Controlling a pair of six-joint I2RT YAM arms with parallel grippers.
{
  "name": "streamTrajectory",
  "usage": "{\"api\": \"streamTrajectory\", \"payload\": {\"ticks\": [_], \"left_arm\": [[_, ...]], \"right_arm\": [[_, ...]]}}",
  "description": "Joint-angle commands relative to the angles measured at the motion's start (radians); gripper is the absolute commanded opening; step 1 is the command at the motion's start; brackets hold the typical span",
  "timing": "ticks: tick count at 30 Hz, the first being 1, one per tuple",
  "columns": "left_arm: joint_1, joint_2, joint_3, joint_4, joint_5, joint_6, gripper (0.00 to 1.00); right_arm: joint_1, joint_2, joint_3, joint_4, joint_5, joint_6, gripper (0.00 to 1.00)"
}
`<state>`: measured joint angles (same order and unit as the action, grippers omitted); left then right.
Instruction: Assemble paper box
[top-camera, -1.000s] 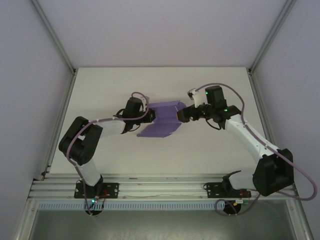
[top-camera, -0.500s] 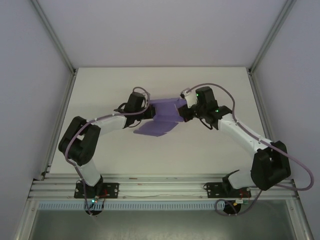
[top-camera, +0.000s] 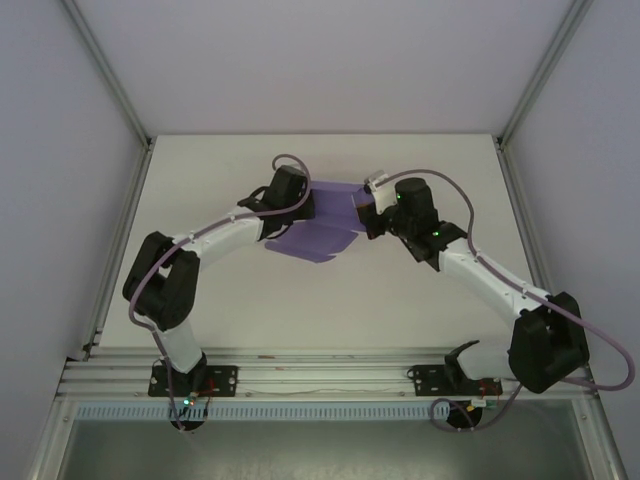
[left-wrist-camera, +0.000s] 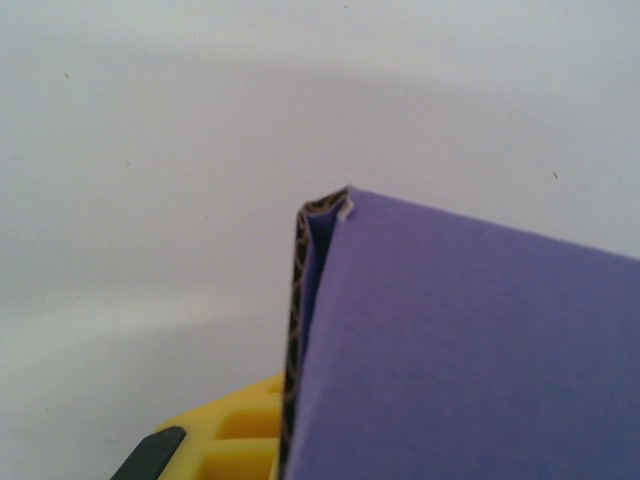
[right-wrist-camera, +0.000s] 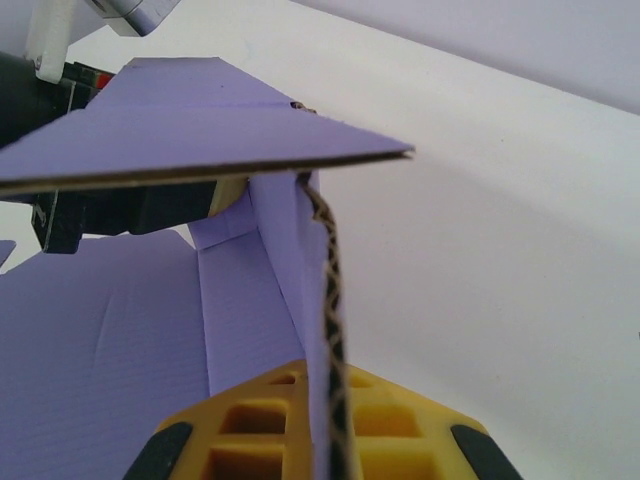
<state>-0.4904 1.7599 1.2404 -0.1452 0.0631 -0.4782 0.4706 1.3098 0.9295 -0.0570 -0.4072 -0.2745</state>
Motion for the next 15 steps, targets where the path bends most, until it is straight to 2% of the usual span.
{"api": "streamTrajectory", "payload": {"ticks": [1,3,6,9,10,12,14,15], "left_arm": [[0.043,-0.014,-0.026,0.009,-0.118,0.062,0.01],[0.035,-0.058,-0.057,0.067,-0.051,0.106,0.01],[0.011,-0.124,-0.102,0.105,-0.077,0.15,0.0],[-0.018,-0.173,-0.144,0.114,-0.161,0.161,0.0],[-0.026,-0.183,-0.157,0.112,-0.193,0.157,0.0],[-0.031,-0.197,-0.183,0.111,-0.222,0.142,0.0],[-0.031,-0.207,-0.21,0.12,-0.242,0.127,0.0],[-0.031,-0.211,-0.22,0.123,-0.247,0.122,0.0]], "right_arm": [[0.005,-0.033,0.026,-0.016,0.018,-0.014,0.0],[0.006,-0.025,0.033,-0.013,0.037,-0.009,0.0],[0.004,-0.012,0.042,-0.003,0.088,0.034,0.11],[0.004,-0.034,0.03,0.019,0.098,0.085,0.34],[0.005,-0.052,0.016,0.032,0.097,0.1,0.44],[0.004,-0.098,-0.015,0.061,0.099,0.145,0.57],[0.004,-0.148,-0.041,0.087,0.133,0.192,0.79],[0.003,-0.165,-0.049,0.095,0.158,0.212,0.87]]}}
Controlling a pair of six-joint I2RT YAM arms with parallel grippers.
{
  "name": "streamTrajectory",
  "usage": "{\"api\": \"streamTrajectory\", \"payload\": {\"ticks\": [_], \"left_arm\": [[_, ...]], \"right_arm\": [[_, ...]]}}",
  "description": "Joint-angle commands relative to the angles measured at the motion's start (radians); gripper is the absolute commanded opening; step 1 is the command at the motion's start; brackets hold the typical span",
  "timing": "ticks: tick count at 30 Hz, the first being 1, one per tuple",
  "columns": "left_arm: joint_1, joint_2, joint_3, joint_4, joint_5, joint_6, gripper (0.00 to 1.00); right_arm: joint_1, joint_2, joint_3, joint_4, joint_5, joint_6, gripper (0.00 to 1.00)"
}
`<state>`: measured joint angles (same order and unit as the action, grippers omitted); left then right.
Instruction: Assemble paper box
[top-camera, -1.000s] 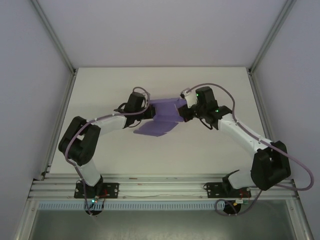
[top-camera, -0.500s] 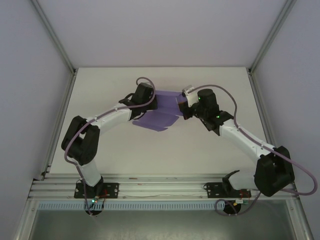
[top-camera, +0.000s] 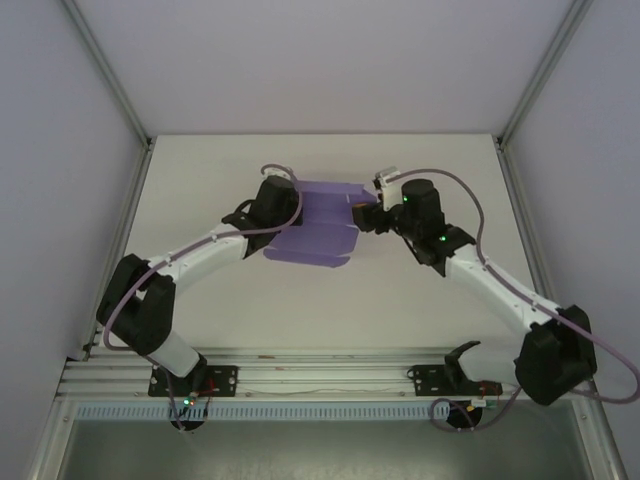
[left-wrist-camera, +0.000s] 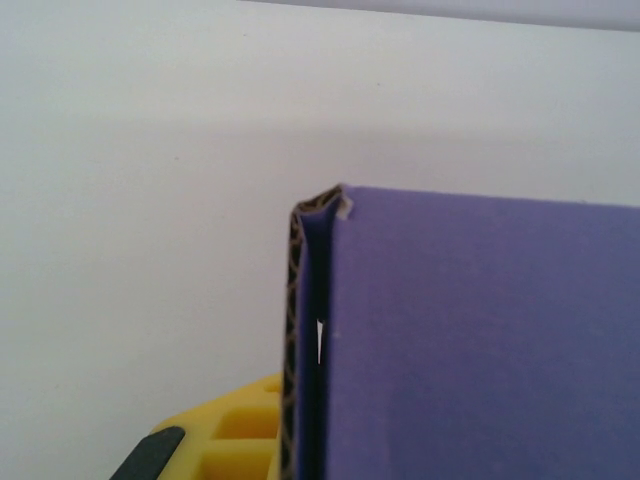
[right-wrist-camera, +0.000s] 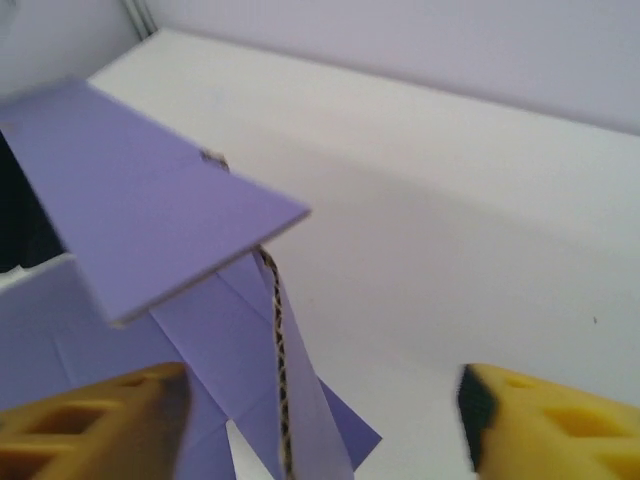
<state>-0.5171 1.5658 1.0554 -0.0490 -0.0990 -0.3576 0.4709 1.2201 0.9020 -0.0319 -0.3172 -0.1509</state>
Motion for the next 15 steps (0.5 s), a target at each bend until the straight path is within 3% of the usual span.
{"api": "streamTrajectory", "payload": {"ticks": [1,2,6,15], "left_arm": [[-0.004,-0.018,-0.043,0.026,-0.09,0.003,0.0],[-0.004,-0.018,-0.052,0.026,-0.101,-0.002,0.0],[-0.006,-0.015,-0.077,0.042,-0.107,-0.018,0.0],[-0.006,-0.01,-0.075,0.03,-0.094,-0.055,0.0]], "right_arm": [[0.003,-0.106,-0.025,0.074,0.1,0.11,0.94],[0.003,-0.125,-0.025,0.075,0.129,0.131,1.0],[0.002,-0.137,0.023,0.034,0.151,0.17,1.0],[0.001,0.062,0.141,-0.106,0.129,0.164,1.0]]}}
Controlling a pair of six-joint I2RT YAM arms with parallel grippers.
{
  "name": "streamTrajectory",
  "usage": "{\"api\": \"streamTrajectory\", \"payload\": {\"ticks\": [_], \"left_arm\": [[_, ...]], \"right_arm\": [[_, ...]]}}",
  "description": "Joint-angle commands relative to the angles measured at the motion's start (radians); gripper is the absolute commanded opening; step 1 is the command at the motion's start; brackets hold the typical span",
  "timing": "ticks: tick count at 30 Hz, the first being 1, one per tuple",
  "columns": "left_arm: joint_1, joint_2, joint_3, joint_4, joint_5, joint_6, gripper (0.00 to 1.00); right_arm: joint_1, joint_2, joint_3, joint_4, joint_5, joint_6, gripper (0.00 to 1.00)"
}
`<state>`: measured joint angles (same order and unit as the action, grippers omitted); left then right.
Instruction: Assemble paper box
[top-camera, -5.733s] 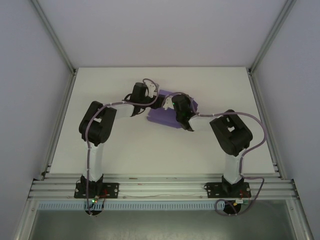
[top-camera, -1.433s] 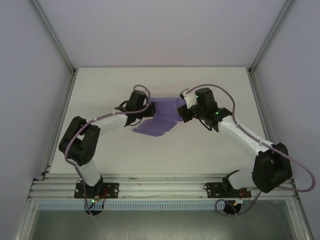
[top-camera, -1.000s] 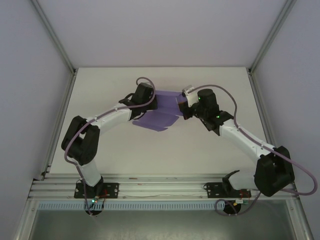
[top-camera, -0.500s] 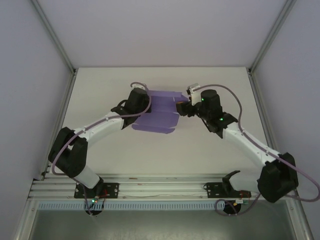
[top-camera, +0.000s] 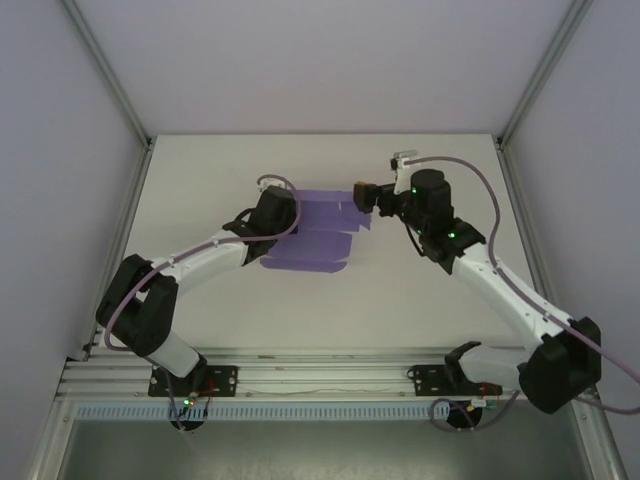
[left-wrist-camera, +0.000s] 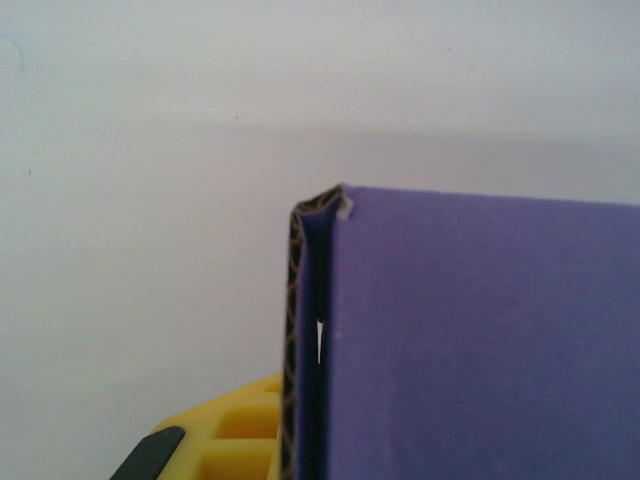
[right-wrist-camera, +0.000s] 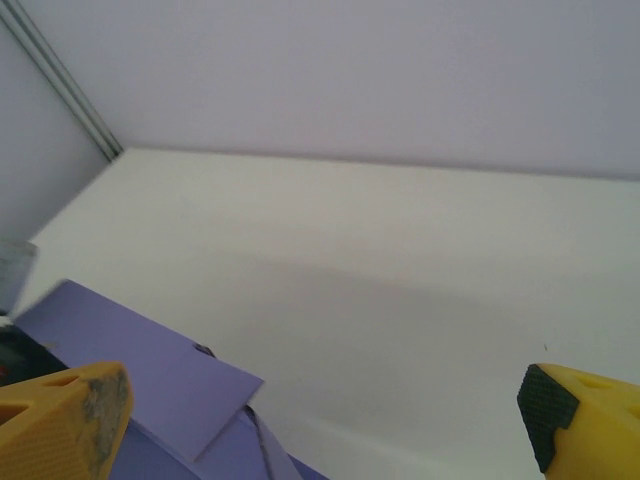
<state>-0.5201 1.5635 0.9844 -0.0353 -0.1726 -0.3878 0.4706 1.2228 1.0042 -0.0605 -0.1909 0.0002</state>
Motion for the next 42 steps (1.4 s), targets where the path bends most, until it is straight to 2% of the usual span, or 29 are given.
{"api": "streamTrajectory", "payload": {"ticks": [1,4,13,18,21,23,26,28,30,33,36,37,41,42], "left_arm": [[-0.003,-0.009,-0.005,0.017,-0.019,-0.023,0.0],[-0.003,-0.015,-0.006,0.017,-0.017,-0.023,0.0],[-0.003,-0.016,0.016,0.008,0.017,-0.056,0.0],[0.008,0.002,0.023,-0.001,0.027,0.017,0.0],[0.052,0.021,0.029,-0.025,0.154,0.063,0.0],[0.084,0.022,0.019,-0.017,0.255,0.088,0.0],[0.111,0.015,0.011,-0.008,0.358,0.119,0.0],[0.112,0.013,0.016,-0.014,0.397,0.146,0.0],[0.111,0.014,0.017,-0.014,0.424,0.151,0.0],[0.119,0.035,0.041,-0.043,0.454,0.15,0.0],[0.122,0.038,0.033,-0.008,0.553,0.161,0.0],[0.124,0.031,0.019,0.022,0.6,0.165,0.0],[0.139,0.038,0.027,0.035,0.716,0.171,0.0],[0.142,0.039,0.029,0.04,0.749,0.173,0.0]], "right_arm": [[0.002,0.088,0.058,-0.097,0.007,0.011,1.0],[0.003,0.166,0.101,-0.134,0.019,0.016,1.0],[0.002,0.289,0.118,-0.133,-0.076,0.023,1.0],[-0.032,0.214,0.079,-0.095,-0.093,0.057,1.0],[-0.133,0.134,0.025,-0.086,-0.305,0.067,1.0],[-0.194,0.104,0.002,-0.107,-0.532,0.013,1.0],[-0.205,0.103,0.01,-0.192,-0.744,-0.098,1.0],[-0.202,0.121,0.013,-0.187,-0.829,-0.096,0.95],[-0.194,0.134,0.017,-0.183,-0.856,-0.094,0.9],[-0.161,0.126,0.024,-0.2,-0.843,-0.129,0.85],[-0.149,0.128,0.034,-0.232,-0.802,-0.154,0.76],[-0.149,0.127,0.031,-0.227,-0.805,-0.161,0.71],[-0.148,0.118,0.054,-0.248,-0.943,-0.188,0.3],[-0.148,0.111,0.061,-0.259,-0.986,-0.197,0.24]]}}
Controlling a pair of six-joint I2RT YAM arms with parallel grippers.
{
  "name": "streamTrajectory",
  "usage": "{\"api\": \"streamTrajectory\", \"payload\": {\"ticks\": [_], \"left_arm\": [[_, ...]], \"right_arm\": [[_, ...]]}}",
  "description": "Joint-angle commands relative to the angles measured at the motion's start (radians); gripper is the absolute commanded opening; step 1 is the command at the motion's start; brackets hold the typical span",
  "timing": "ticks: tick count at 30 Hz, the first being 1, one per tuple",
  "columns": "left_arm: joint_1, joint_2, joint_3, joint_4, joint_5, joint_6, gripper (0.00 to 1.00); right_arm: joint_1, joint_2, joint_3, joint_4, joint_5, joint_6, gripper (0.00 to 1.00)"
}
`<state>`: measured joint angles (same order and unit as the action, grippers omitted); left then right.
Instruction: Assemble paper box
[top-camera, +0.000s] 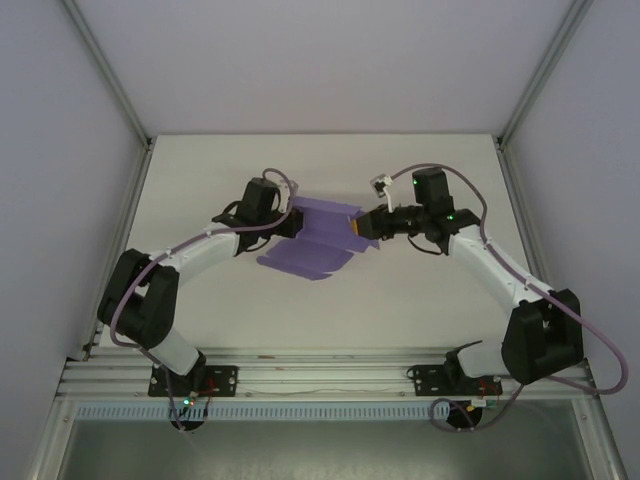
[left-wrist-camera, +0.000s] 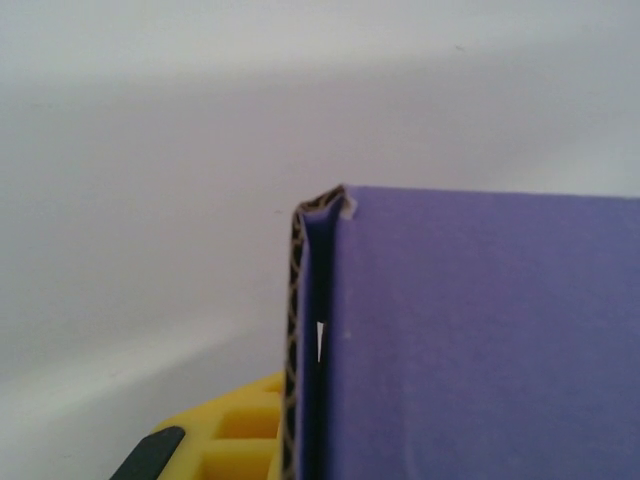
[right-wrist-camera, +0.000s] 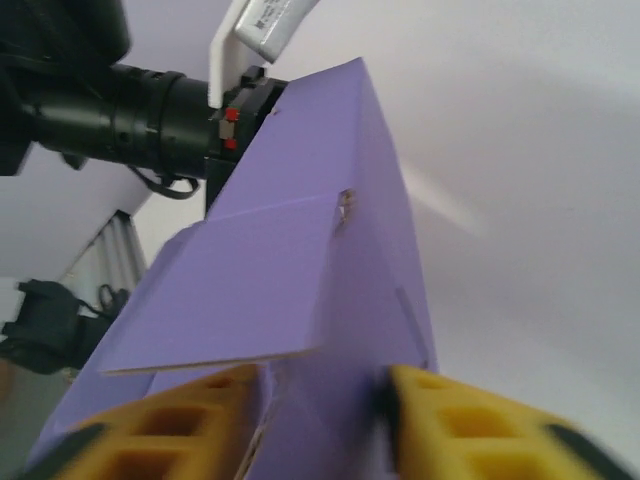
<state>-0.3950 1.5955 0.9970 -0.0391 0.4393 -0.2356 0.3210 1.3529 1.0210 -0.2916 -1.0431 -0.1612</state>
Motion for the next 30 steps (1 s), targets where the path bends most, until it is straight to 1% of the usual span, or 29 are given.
{"api": "streamTrajectory", "payload": {"ticks": [1,3,4,7,11,13,15,18,20,23,26,30], "left_arm": [[0.017,0.009,0.017,0.052,0.162,0.032,0.0],[0.017,0.015,0.026,0.048,0.193,0.061,0.0],[0.018,0.018,0.025,0.056,0.21,0.072,0.0],[0.025,0.04,0.027,0.106,0.273,0.081,0.0],[0.03,0.093,0.067,0.128,0.32,0.073,0.0],[0.03,0.114,0.087,0.143,0.341,0.056,0.0],[0.03,0.126,0.096,0.163,0.382,0.048,0.0],[0.029,0.123,0.078,0.239,0.467,0.032,0.0],[0.028,0.113,0.065,0.278,0.549,0.046,0.0],[0.028,0.099,0.06,0.257,0.608,0.091,0.0],[0.028,0.086,0.065,0.2,0.588,0.119,0.0],[0.027,0.054,0.043,0.213,0.562,0.111,0.0]], "right_arm": [[0.002,-0.026,0.049,-0.028,-0.166,-0.032,0.2],[0.001,-0.042,0.051,-0.024,-0.199,-0.012,0.18],[0.001,-0.052,0.05,-0.025,-0.223,-0.012,0.15],[0.006,-0.076,0.039,0.013,-0.319,0.017,0.08],[0.027,-0.109,0.034,-0.007,-0.327,0.01,0.06],[0.03,-0.113,0.026,-0.003,-0.303,0.025,0.05],[0.03,-0.109,0.019,0.002,-0.283,0.03,0.04],[0.029,-0.086,0.003,0.064,-0.322,0.05,0.04],[0.03,-0.066,0.017,0.046,-0.321,0.019,0.04],[0.028,-0.048,0.081,-0.127,-0.264,-0.143,0.04],[0.028,-0.04,0.116,-0.186,-0.22,-0.177,0.05],[0.029,-0.053,0.128,-0.225,-0.183,-0.21,0.12]]}}
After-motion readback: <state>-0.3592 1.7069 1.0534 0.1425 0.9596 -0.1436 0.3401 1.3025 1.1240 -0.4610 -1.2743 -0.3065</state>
